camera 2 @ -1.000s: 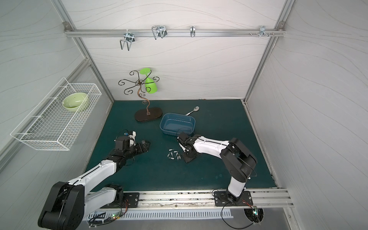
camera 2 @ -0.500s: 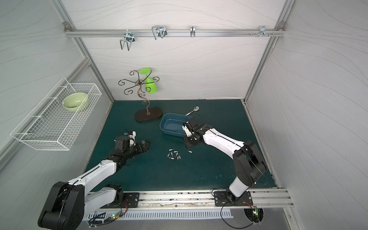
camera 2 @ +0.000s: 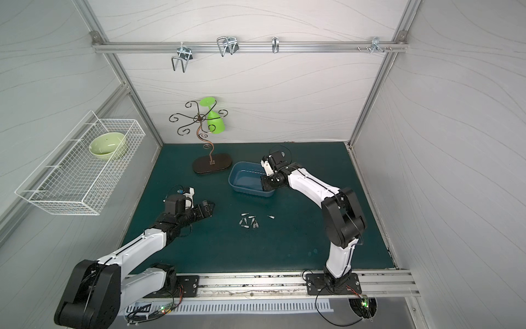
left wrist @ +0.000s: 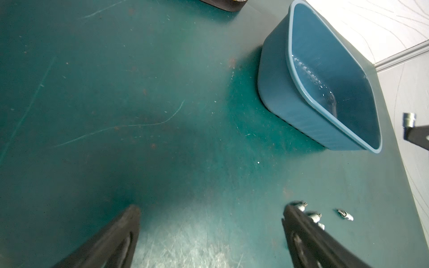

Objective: Put the bit on the desktop into the storage box
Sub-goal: Place the screwdriver bit in the storage box.

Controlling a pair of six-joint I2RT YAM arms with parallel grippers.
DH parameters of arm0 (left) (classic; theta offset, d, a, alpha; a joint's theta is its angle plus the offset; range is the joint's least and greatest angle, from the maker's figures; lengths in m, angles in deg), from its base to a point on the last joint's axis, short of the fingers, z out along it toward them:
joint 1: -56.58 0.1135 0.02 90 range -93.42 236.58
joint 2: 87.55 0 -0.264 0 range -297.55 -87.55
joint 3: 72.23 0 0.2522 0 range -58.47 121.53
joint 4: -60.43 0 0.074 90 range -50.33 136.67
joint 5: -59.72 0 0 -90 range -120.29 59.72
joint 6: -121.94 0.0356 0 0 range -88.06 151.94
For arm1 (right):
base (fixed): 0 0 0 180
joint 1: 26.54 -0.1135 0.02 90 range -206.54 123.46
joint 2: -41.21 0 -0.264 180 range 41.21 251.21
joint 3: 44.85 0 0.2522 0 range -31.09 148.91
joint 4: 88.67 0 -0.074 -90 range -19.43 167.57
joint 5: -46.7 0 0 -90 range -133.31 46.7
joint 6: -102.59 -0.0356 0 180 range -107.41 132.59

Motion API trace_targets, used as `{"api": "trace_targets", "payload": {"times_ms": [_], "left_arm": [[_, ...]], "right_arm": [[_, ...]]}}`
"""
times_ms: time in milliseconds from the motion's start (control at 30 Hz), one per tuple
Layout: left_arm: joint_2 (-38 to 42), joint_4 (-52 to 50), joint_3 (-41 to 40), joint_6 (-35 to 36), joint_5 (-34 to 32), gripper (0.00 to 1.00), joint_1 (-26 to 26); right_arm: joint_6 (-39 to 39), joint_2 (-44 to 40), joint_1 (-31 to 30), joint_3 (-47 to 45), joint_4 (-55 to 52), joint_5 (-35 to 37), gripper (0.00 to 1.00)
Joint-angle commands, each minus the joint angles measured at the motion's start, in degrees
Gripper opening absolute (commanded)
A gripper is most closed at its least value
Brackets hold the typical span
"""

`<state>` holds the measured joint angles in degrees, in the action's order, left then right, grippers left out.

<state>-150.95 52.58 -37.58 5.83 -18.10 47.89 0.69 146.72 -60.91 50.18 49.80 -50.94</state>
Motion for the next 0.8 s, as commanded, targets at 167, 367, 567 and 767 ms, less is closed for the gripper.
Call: {"api": "trace_targets", "payload": {"times_ms": [167,367,567,767], "left_arm": [[0.77,1.04,2.3,0.8,-0.23,0.99,-0.11],[0.8,1.15,2.23,0.88,-0.23,0.99,-0.16],[1.28,1.06,2.06,0.97,-0.45,0.99,-0.1],[1.17,1.14,2.15,0.97,-0.28,0.99,-0.1]], "right_arm": [[1.04,6.39,0.53,5.52,0.47,0.46,0.06],[0.58,6.74,0.98,5.85,0.52,1.33,0.28],[1.01,3.51,0.99,3.28,0.51,1.66,0.33],[1.06,-1.5,1.02,-2.3,1.85,2.02,0.38]]}}
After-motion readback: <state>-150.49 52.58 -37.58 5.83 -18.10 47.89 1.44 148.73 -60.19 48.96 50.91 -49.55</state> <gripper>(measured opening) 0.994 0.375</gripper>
